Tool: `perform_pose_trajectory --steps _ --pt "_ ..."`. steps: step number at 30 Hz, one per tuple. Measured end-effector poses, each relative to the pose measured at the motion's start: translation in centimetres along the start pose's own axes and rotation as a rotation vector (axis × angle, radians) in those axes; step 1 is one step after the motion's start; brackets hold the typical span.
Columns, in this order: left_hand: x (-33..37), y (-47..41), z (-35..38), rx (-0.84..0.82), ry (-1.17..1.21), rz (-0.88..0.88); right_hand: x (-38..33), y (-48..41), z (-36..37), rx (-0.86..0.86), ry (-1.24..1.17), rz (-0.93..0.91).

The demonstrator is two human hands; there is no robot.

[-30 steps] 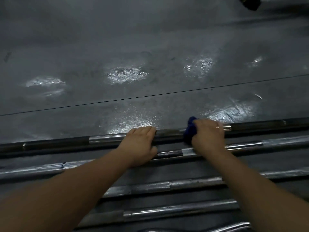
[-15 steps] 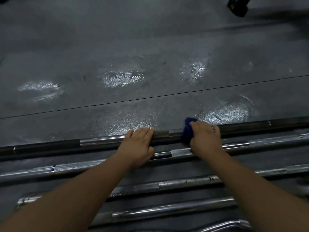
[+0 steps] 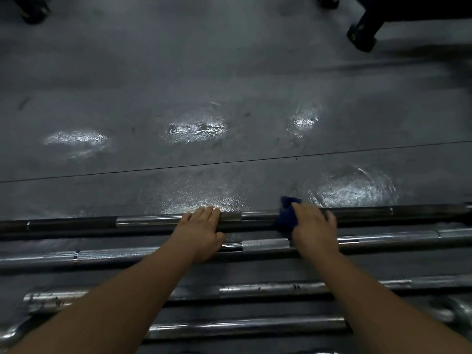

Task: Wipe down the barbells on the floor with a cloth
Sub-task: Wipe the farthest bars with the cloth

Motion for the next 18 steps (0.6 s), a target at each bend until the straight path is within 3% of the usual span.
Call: perform_pose_trajectory --steps 3,8,10,13,18 --pt "0.8 0.8 -0.2 -0.006 0.025 -0.075 0.7 -0.2 -0.7 0.058 -0.071 0.019" --pt "4.8 3.3 -1.6 0.036 0.101 -0.111 -5.5 1.5 -1.3 -0.101 -0.457 -0.188" --pt "6.7 5.1 -2.3 0.065 0.134 -0.117 -3.9 2.6 -3.3 -0.040 -0.721 -0.022" --pt "9.2 8.8 -3.5 0.125 0.146 -0.112 -0.5 6.3 -5.1 -0.086 -1.172 0.246" --pt "13.2 16.2 -7.0 0.246 0.139 -0.105 2.5 14.1 -10.9 -0.023 -1.242 0.226"
Point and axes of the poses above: each hand's wrist, its own y-axis away from the middle knuckle, its own z-axis out of the palm, x = y × z, the point moved 7 cm from there along -y, towards the middle knuckle, and after that the axes turned 4 degrees about -y, right-handed, at the moved point
